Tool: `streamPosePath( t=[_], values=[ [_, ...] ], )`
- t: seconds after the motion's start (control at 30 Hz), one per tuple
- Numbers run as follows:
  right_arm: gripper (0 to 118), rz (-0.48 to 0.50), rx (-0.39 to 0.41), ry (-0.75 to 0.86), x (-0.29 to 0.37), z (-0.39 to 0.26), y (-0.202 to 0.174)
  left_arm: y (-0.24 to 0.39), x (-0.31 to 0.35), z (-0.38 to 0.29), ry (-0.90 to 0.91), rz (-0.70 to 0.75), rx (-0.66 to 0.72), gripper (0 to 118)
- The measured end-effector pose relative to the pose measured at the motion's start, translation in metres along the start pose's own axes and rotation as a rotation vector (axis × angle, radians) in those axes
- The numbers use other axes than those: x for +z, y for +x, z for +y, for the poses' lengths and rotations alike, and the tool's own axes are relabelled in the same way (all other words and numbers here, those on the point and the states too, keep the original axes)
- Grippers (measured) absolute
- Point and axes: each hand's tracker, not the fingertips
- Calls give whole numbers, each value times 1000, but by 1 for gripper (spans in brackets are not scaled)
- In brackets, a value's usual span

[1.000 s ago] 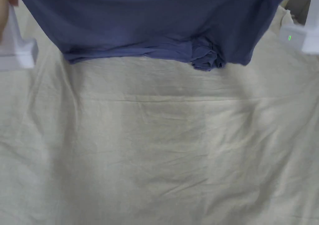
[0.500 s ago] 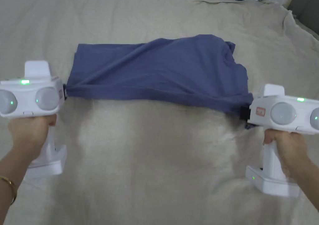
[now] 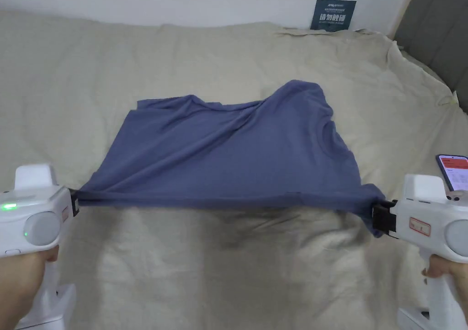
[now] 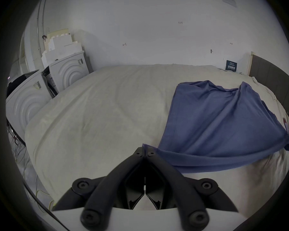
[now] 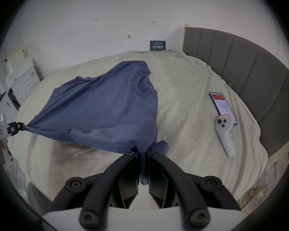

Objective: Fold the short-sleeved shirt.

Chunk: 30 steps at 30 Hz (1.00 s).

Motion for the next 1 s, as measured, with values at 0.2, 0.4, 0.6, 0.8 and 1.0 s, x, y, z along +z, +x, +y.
streamPosePath(
  t=[0.2, 0.4, 0.6, 0.8, 1.0],
  values=[
    [7, 37, 142, -49, 39, -40, -9, -25, 29, -33, -10, 18, 60, 0],
    [7, 38, 157, -111, 37, -75, -8, -34, 50, -66, -27, 32, 62, 0],
    [7, 10, 143, -152, 23, -94, 5, -31, 58, -102, -96, 28, 84, 0],
    [7, -3, 136, -180, 18, -101, 10, -24, 61, -120, -117, 31, 64, 0],
    [7, -7, 156, -209, 11, -105, 0, -23, 62, -120, -109, 36, 57, 5]
  ],
)
